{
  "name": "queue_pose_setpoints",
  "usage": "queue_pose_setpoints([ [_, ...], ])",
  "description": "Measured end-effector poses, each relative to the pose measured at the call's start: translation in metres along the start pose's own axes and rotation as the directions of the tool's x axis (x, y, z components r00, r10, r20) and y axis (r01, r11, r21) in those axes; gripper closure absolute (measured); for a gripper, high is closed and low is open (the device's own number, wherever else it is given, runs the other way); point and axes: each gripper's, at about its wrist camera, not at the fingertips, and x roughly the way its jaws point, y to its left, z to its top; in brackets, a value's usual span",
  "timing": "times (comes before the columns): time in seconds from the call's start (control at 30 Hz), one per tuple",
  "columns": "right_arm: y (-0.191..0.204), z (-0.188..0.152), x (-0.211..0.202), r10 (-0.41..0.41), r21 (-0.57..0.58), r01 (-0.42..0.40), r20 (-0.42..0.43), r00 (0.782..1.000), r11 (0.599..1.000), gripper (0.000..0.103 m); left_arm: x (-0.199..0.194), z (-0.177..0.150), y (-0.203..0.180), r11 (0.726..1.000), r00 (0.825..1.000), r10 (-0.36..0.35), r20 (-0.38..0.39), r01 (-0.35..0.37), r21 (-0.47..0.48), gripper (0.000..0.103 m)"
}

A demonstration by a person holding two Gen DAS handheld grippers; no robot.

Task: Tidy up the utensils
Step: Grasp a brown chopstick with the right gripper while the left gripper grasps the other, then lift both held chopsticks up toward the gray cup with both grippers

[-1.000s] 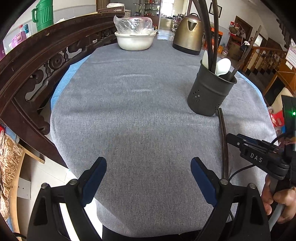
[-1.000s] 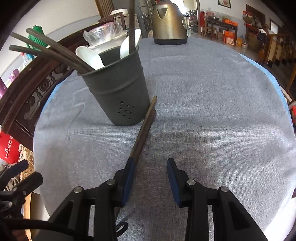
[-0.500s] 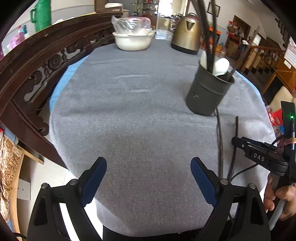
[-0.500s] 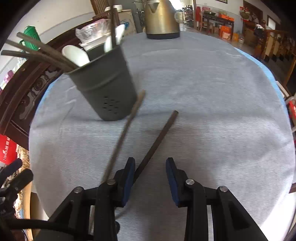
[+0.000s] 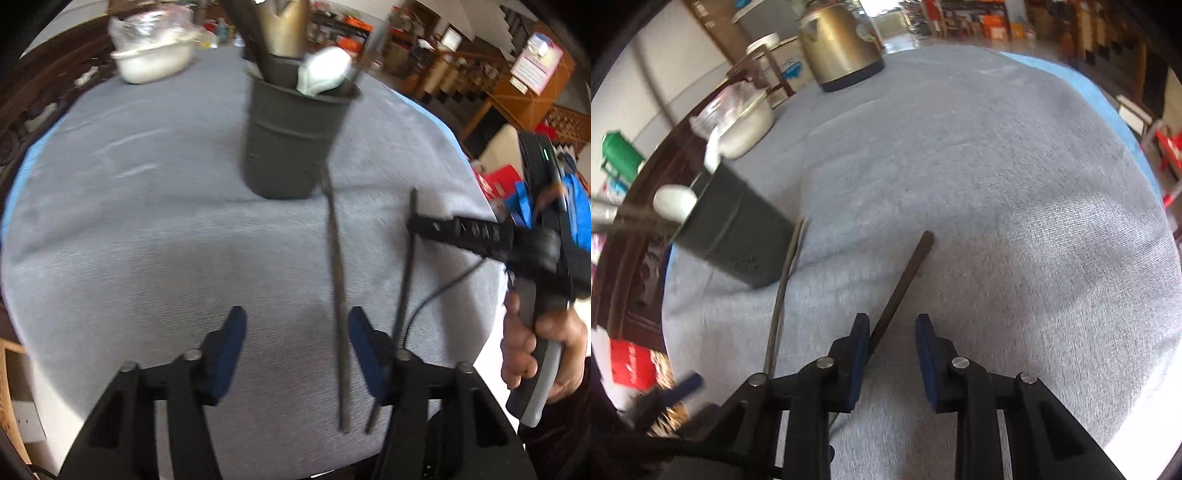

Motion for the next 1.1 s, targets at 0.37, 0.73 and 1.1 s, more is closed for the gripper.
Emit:
queue_pose_setpoints([
  [0.37, 0.008, 0.015, 0.012, -0.029, -0.081, 0.031, 0.033, 0.999, 0.996, 0.088, 0.025, -0.003, -0.016, 0.986, 0.984, -0.167, -0.064, 0.168, 0.001, 0.096],
  [0.73, -0.019, 0.01, -0.005, -0.044, -0.112, 0.048, 0.031, 0.999, 0.993, 0.087, 0.014, -0.015, -0.023, 0.985, 0.977, -0.167, -0.132, 0.17, 0.01, 0.097],
  [1.1, -0.035, 0.036, 0.007, 0.038, 0.061, -0.037, -0.03, 0.999, 0.997, 0.085, 0.031, 0.044, -0.045, 0.996, 1.0, 0.014, 0.011, -0.015, 0.086, 0.064],
])
